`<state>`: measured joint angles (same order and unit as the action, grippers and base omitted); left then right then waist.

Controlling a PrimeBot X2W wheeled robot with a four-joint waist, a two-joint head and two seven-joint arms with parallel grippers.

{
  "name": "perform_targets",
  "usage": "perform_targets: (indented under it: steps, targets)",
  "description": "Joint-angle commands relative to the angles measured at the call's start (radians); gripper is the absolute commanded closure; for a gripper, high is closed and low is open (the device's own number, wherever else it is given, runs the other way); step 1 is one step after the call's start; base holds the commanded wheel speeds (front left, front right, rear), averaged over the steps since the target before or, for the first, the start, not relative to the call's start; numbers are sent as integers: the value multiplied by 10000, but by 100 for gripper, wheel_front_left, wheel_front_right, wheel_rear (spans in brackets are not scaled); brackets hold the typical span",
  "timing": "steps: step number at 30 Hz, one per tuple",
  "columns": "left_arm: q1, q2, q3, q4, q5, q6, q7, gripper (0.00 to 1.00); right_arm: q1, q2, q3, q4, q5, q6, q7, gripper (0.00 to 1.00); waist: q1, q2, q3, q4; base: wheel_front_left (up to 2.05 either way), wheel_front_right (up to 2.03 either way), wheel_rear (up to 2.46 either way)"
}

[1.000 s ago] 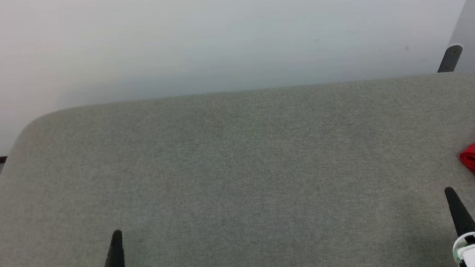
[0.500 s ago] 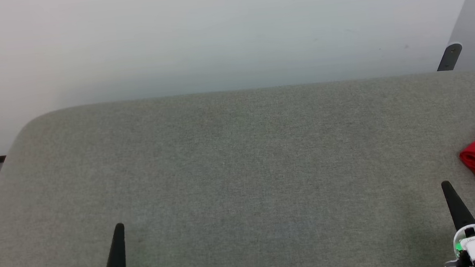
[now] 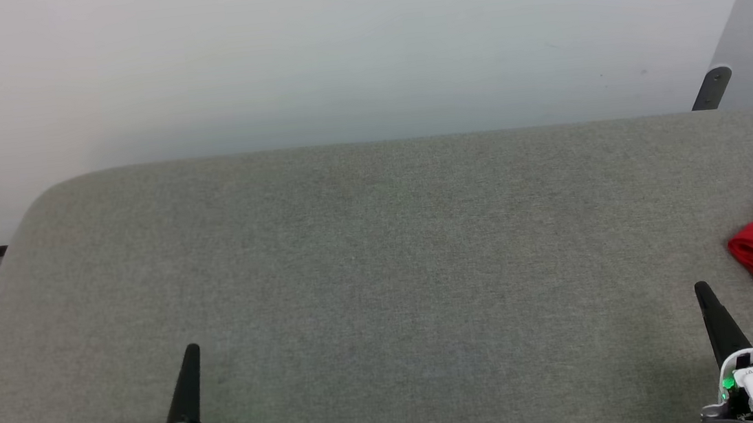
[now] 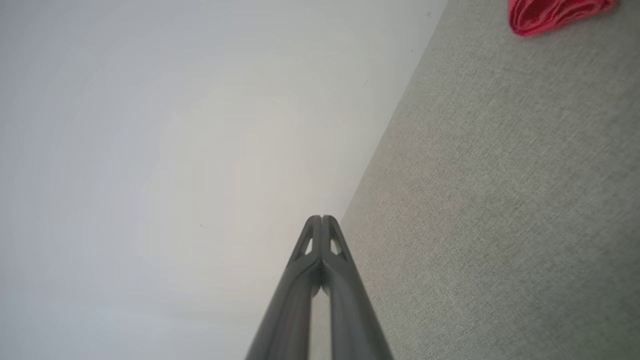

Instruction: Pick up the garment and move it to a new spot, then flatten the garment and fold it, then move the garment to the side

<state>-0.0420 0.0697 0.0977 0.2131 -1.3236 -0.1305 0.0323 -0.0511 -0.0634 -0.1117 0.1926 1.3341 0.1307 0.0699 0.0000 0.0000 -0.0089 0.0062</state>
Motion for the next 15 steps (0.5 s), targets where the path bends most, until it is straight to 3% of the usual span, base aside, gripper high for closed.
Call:
perform_targets:
  steps: [1, 15]
  targets:
    - [-195, -7, 42, -12, -255, -3, 60, 100, -168, -2, -20, 13, 249, 1, 29, 100, 0, 0, 5, -3, 0, 0, 0]
    - [-408, -80, 96, 122, -1294, -3, 364, 100, -350, 57, -23, 220, 1257, 1, 195, 100, 0, 0, 45, -23, 0, 0, 0]
